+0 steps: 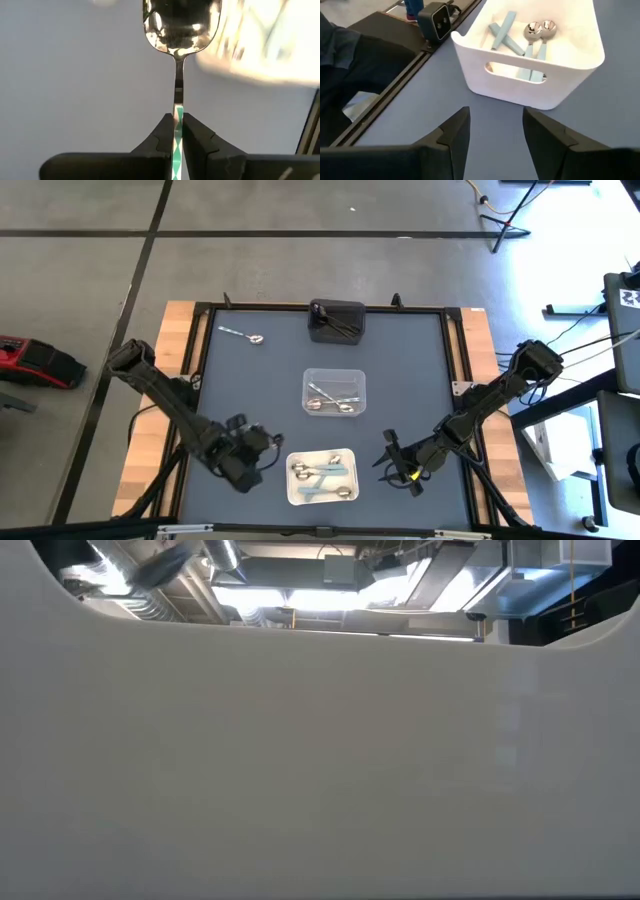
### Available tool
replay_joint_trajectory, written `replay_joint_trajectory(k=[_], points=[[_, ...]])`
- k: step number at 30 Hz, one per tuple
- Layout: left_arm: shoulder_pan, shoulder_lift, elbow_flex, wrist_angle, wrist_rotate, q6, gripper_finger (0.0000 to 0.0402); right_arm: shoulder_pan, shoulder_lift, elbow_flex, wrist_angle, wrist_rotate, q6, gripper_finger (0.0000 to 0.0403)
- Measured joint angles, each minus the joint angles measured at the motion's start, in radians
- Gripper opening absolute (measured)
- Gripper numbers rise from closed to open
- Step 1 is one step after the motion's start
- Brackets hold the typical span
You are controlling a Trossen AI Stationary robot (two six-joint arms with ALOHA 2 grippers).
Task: Sort silverware by color (type)
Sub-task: Put the bottom green patterned spoon into the transparent bin
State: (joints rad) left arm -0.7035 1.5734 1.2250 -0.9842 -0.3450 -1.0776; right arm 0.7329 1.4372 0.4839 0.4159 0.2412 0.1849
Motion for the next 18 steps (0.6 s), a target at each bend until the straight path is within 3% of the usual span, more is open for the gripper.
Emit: replay_joint_trajectory(k=[7,14,18], points=[[0.181,0.0,0.168,0.026,-0.157,0.343,0.0017,-0.069,0.0,0.0,-0.046,-0.098,-0.011,0.017],[0.39,0.004,0.184,0.239,-0.106,0.71,0.0017,-0.153,0.0,0.0,-0.113,-0.233,-0.048,0.017],[0.497,0.043,0.185,0.332,-0.093,0.879,0.0018,-0.181,0.0,-0.017,-0.156,-0.252,-0.057,0.017]])
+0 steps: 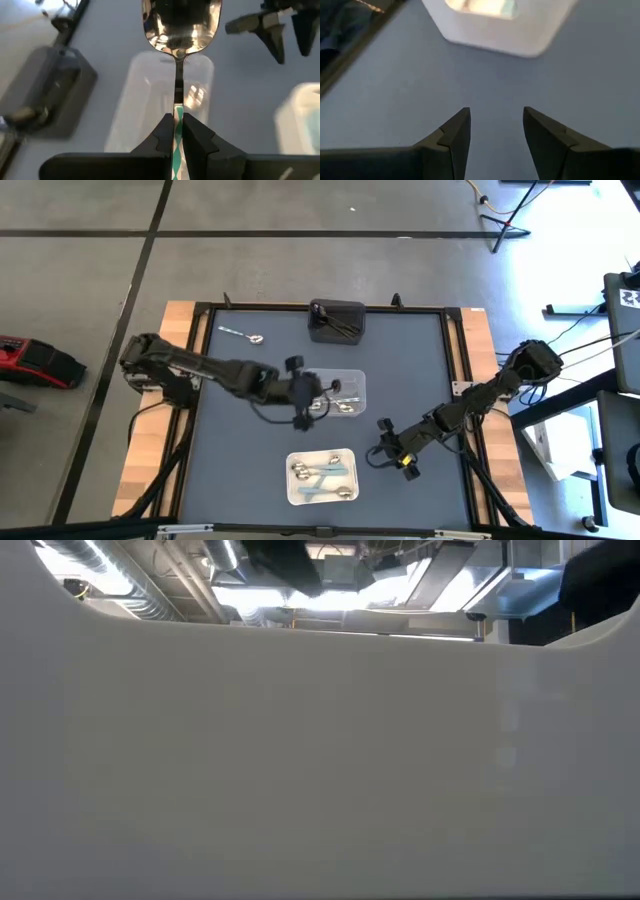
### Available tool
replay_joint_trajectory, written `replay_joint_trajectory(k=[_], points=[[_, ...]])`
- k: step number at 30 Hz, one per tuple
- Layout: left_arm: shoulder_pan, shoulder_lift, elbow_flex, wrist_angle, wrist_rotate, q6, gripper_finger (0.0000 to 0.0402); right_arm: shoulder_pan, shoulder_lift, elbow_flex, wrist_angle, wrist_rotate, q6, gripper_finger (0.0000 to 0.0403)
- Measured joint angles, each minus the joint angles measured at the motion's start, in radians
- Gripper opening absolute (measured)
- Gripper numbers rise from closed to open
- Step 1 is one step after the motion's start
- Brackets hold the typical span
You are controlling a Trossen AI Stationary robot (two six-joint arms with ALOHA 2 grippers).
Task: Sort silverware by color (type)
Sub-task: Put the bottom green patterned spoon into the transparent bin, then put the green patterned spoon into the transparent bin
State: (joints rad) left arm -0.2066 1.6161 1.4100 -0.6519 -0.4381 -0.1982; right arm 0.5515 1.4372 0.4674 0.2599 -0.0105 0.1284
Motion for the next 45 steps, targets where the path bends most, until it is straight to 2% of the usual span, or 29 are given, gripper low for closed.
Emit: replay_joint_trajectory(k=[4,8,12,15,19,24,29,33,36,41,45], points=[[0.089,0.063,0.0,0.097,0.071,0.149,0.0018,-0.025,0.0,-0.055,0.032,0.001,0.004,0.017],[0.16,0.15,-0.001,0.174,0.169,0.229,0.0018,-0.044,0.0,-0.112,0.099,0.006,0.053,0.017],[0.215,0.234,-0.001,0.174,0.177,0.254,0.0023,-0.042,0.0,-0.153,0.114,0.047,0.099,0.017],[0.241,0.285,-0.002,0.17,0.228,0.255,0.003,-0.042,0.0,-0.17,0.13,0.056,0.103,0.017],[0.248,0.328,-0.002,0.167,0.307,0.254,0.0038,-0.042,0.0,-0.187,0.162,0.062,0.102,0.017],[0.248,0.355,-0.002,0.166,0.328,0.268,0.0043,-0.042,0.0,-0.197,0.167,0.087,0.1,0.017],[0.253,0.345,-0.002,0.154,0.329,0.261,0.0081,-0.042,0.0,-0.199,0.17,0.089,0.1,0.017],[0.253,0.295,0.035,0.036,0.325,0.271,0.011,-0.042,0.0,-0.2,0.174,0.099,0.1,0.017],[0.257,0.244,0.026,-0.051,0.302,0.292,0.0116,-0.042,0.0,-0.202,0.184,0.107,0.095,0.017],[0.301,0.124,-0.031,-0.059,0.385,0.296,0.0117,-0.042,0.0,-0.202,0.188,0.109,0.092,0.017],[0.36,0.027,-0.119,-0.062,0.35,0.281,0.0117,-0.042,0.0,-0.202,0.19,0.113,0.084,0.017]])
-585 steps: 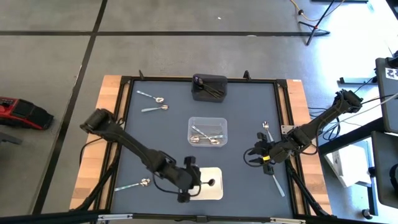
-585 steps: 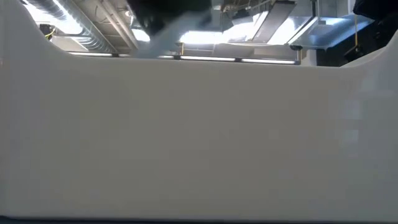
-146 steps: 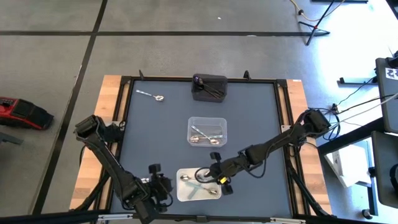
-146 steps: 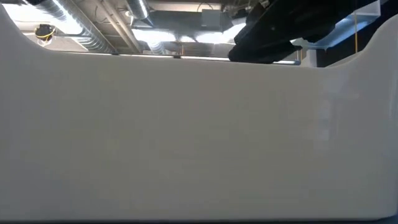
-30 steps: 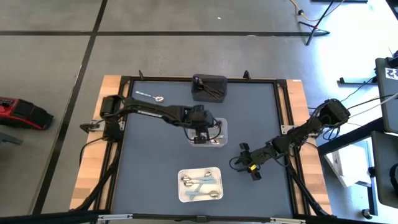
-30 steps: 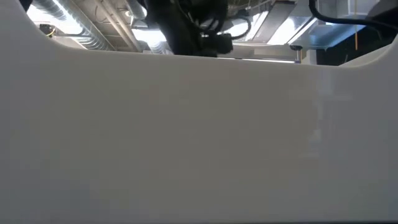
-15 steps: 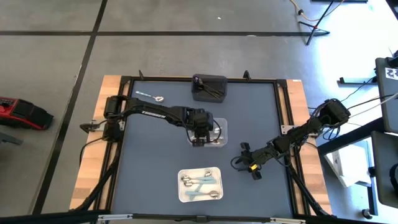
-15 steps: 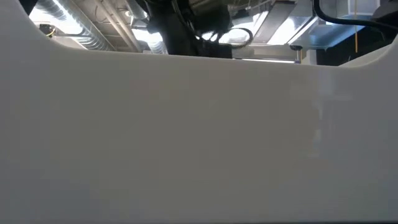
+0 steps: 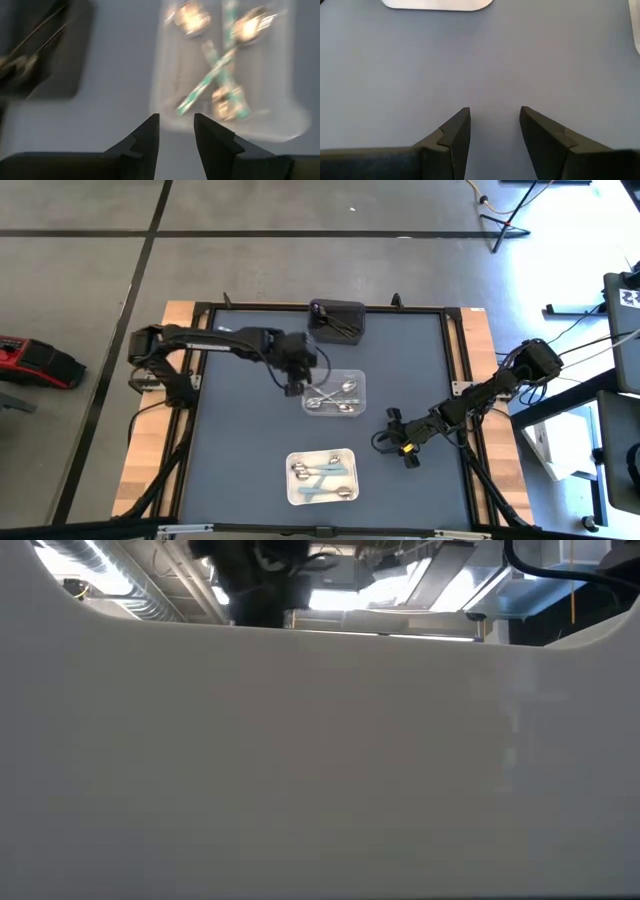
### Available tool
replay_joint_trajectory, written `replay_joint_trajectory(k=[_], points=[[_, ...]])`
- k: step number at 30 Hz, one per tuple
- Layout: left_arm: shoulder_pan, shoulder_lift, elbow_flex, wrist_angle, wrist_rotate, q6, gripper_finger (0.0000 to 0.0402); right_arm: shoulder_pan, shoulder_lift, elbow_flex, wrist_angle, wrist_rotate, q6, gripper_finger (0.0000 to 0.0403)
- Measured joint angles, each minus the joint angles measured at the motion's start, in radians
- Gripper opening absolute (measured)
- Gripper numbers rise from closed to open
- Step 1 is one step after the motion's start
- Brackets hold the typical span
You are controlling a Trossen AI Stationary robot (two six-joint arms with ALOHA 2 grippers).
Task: Sort silverware by color (type)
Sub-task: Put the green patterned spoon into the transparent bin
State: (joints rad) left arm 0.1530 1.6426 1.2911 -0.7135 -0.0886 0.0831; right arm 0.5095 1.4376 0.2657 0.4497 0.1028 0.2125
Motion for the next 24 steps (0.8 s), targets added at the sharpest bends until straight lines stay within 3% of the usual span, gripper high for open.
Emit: replay_joint_trajectory(k=[8,12,19,24], points=[[0.183,-0.203,-0.238,0.0,-0.111,-0.018,0.0117,0.0,0.0,0.0,0.002,0.018,-0.002,0.017],[0.274,-0.26,-0.332,0.006,-0.214,-0.022,0.0117,0.0,0.0,0.0,0.005,0.021,-0.002,0.017],[0.401,-0.228,-0.378,-0.019,-0.24,-0.087,0.0118,0.0,0.0,0.001,0.011,0.045,-0.008,0.017],[0.544,-0.161,-0.377,-0.043,-0.182,0.004,0.0118,0.0,0.0,0.001,0.003,0.045,-0.007,0.017]])
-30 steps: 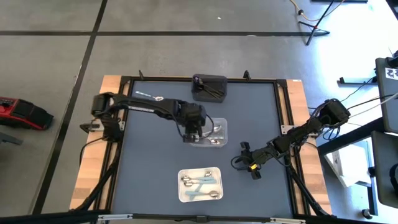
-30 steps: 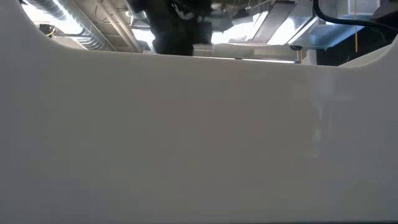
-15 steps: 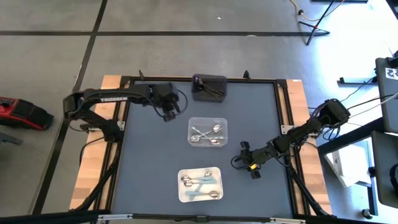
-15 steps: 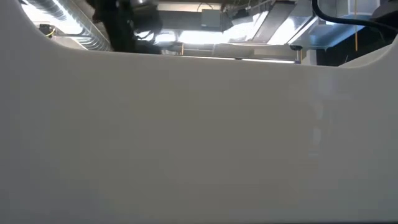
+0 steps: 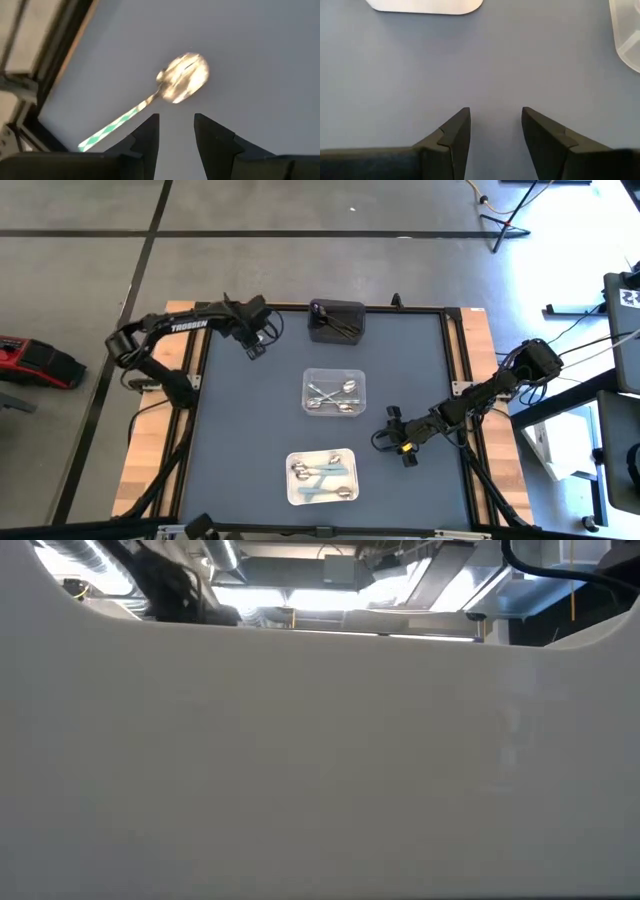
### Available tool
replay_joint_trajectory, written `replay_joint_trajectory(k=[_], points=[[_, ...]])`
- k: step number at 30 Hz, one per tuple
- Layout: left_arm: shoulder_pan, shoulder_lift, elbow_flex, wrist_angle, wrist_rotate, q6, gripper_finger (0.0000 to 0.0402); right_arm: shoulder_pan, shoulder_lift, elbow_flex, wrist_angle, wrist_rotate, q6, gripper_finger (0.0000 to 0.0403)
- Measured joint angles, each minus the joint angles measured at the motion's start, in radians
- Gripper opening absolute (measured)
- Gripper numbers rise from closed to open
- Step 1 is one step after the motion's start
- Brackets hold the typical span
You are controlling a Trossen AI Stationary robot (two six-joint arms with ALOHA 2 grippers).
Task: Sort silverware by color (type)
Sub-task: Put the green patterned spoon into the transparent bin
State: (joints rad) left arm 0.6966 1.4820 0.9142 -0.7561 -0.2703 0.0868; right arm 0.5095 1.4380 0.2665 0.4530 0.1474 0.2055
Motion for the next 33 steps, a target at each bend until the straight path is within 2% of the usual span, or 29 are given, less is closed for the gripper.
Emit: replay_joint_trajectory(k=[5,13,18,25,28,33], points=[[0.089,0.102,0.054,-0.083,0.003,0.055,0.0118,0.0,0.0,0.0,0.001,0.002,0.001,0.017],[0.122,0.253,0.13,-0.108,-0.01,0.245,0.0118,-0.008,0.0,0.001,0.002,0.01,0.002,0.017],[0.134,0.307,0.131,-0.106,-0.068,0.341,0.0118,-0.008,0.0,0.001,0.002,0.01,0.003,0.017],[0.18,0.343,0.136,-0.08,-0.065,0.37,0.0112,-0.008,0.0,0.001,0.009,0.01,-0.001,0.017],[0.187,0.343,0.136,-0.079,-0.042,0.369,0.009,-0.008,0.0,0.001,0.01,0.011,-0.002,0.017],[0.185,0.343,0.134,-0.085,-0.001,0.37,0.0021,-0.008,0.0,0.001,0.01,0.018,-0.004,0.017]])
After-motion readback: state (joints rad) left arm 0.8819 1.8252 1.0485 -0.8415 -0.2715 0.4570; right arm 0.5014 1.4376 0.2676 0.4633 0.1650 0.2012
